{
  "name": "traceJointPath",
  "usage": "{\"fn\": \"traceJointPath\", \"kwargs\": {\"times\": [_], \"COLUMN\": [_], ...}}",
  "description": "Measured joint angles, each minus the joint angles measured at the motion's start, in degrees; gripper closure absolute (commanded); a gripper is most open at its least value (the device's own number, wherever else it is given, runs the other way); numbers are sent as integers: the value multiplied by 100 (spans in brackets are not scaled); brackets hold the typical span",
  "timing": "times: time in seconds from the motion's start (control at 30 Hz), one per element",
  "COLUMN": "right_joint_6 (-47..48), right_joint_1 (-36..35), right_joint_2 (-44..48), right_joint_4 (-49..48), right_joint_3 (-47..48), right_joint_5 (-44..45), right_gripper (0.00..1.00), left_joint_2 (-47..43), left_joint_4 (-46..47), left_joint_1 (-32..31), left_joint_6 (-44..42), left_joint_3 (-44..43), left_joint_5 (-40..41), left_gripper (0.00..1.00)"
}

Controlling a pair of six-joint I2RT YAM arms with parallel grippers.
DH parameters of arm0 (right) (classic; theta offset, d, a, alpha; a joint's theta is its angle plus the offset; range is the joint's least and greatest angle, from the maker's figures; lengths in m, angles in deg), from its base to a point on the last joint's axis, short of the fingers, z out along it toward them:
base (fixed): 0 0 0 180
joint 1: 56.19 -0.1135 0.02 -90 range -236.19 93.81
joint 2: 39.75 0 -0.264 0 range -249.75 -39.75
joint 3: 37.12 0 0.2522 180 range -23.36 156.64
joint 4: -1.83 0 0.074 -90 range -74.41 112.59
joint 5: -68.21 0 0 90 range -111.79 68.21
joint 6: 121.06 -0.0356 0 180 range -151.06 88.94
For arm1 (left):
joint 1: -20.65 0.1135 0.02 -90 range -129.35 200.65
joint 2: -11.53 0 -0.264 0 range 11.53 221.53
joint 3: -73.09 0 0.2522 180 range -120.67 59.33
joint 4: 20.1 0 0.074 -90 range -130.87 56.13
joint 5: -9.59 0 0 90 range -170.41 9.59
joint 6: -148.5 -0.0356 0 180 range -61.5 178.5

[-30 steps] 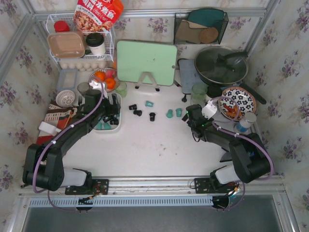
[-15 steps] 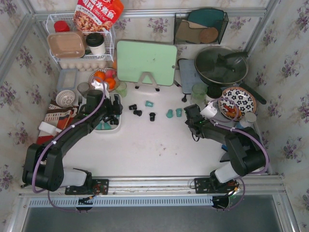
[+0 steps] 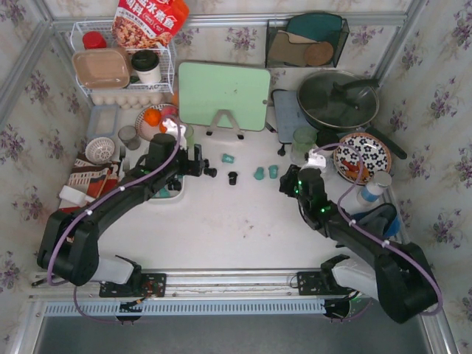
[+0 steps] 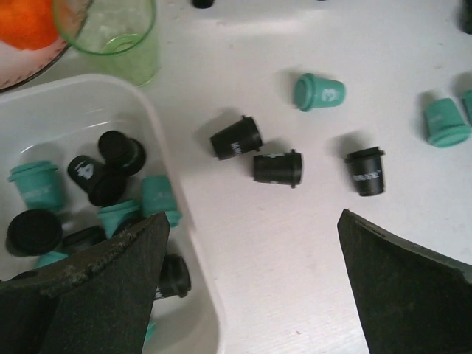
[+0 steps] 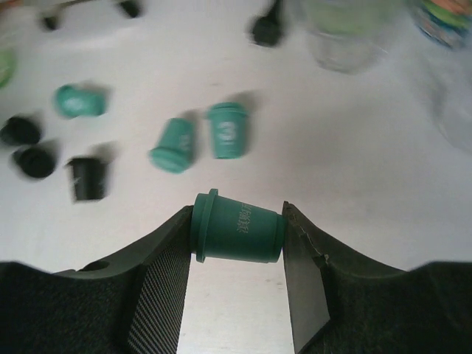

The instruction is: Mix the coffee capsules in the storage basket

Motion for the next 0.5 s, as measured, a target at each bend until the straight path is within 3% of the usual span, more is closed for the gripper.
{"fn": "traceJointPath", "kwargs": {"times": [0.17, 0.33, 0.5], "right_joint_6": [1598, 3359, 4791], "right_joint_1": [-354, -1185, -1572], "right_joint_2": [748, 1270, 1239], "right_joint_4": [-1285, -2966, -4572], "right_joint_3": [-619, -1591, -2437], "right_joint_5": [-1005, -1967, -2754], "right_gripper": [69, 76, 76], "left_joint_2": [221, 177, -136], "left_joint_4": [-188, -428, -457], "left_joint_1": [-457, -754, -1292], "left_joint_6": [-168, -199, -326], "left_joint_3": [-361, -374, -280], "left_joint_5": [96, -31, -603], "left_gripper": [1, 1, 10]}}
